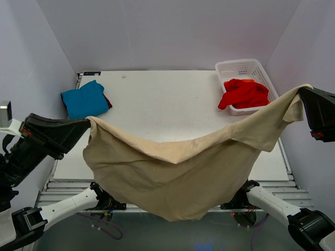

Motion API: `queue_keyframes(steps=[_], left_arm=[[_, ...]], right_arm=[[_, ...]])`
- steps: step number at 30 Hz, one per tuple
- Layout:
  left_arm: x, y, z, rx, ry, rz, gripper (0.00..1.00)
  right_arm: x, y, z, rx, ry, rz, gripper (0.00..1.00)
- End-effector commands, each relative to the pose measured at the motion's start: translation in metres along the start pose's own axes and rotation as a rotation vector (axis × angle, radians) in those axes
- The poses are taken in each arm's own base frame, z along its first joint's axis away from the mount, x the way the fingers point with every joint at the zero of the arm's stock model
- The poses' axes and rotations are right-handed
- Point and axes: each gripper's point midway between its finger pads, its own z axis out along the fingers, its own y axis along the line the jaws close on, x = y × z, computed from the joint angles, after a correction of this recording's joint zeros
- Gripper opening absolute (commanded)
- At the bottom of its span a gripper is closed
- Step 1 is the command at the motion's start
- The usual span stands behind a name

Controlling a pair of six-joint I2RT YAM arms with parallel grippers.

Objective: Fold and stack the t-shirts
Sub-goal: Flatten the tshirt out

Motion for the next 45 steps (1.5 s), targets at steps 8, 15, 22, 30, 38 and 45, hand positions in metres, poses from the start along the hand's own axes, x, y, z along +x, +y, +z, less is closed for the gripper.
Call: queue_keyframes(steps=[8, 15, 22, 30, 38, 45], left_arm=[[0.003, 0.049, -0.007, -0.239, -0.021, 0.085, 0.00], [0.047, 0.129, 0.038, -0.600, 0.118, 0.266, 0.00], [0.029, 0.167, 0.094, -0.854, 0.082, 0.520, 0.00], [-0.064, 0.148, 0.123, -0.892, -0.314, 0.773, 0.00], [-0.086, 0.126, 0.116, -0.815, -0.319, 0.763, 0.00], [0.004, 0.144, 0.078, -0.676, 0.000, 0.589, 0.00]], right_arm=[[0.024, -0.031, 0.061, 0.116, 0.015, -0.026, 0.08], [0.144, -0.088, 0.130, 0.298, 0.306, -0.120, 0.08], [0.199, -0.134, 0.204, 0.438, 0.394, -0.193, 0.08], [0.160, -0.171, 0.243, 0.541, 0.211, -0.289, 0.08], [0.067, -0.149, 0.189, 0.546, 0.000, -0.287, 0.08], [0.041, -0.102, 0.106, 0.399, 0.061, -0.260, 0.08]])
